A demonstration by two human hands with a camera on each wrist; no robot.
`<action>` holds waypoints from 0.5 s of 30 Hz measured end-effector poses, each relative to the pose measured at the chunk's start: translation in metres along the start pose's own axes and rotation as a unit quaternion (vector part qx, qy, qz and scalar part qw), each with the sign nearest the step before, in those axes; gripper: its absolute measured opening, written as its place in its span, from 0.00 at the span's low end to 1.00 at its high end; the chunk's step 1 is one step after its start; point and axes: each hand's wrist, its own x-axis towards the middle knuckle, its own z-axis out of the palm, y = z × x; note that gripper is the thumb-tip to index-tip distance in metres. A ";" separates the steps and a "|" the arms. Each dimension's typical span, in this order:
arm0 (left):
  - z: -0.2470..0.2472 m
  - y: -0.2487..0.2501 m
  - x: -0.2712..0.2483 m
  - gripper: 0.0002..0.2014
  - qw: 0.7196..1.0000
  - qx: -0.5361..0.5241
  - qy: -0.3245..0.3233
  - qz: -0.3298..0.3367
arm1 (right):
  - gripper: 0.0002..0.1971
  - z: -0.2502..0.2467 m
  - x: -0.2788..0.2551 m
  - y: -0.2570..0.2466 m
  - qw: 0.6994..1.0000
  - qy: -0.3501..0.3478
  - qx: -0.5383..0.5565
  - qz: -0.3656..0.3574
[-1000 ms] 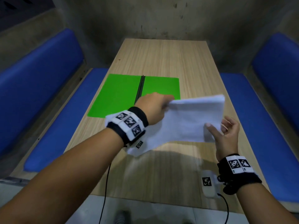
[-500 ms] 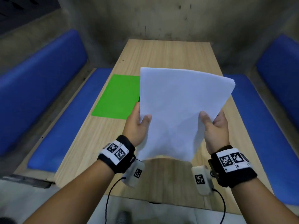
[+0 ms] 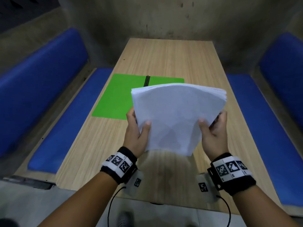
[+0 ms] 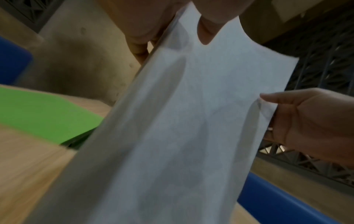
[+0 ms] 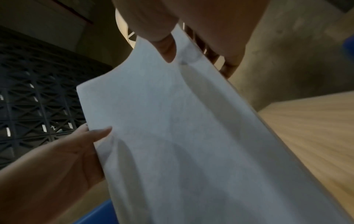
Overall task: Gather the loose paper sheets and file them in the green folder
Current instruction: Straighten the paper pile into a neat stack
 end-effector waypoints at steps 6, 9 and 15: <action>-0.012 0.044 0.028 0.34 0.986 0.002 0.049 0.158 | 0.43 -0.006 0.018 -0.028 0.985 0.020 -0.046 -0.165; -0.018 0.044 0.035 0.21 0.969 0.091 0.046 0.225 | 0.34 -0.010 0.024 -0.024 0.969 0.011 -0.119 -0.216; -0.017 0.041 0.036 0.18 0.966 0.101 0.045 0.234 | 0.22 -0.010 0.025 -0.021 0.961 0.018 -0.146 -0.234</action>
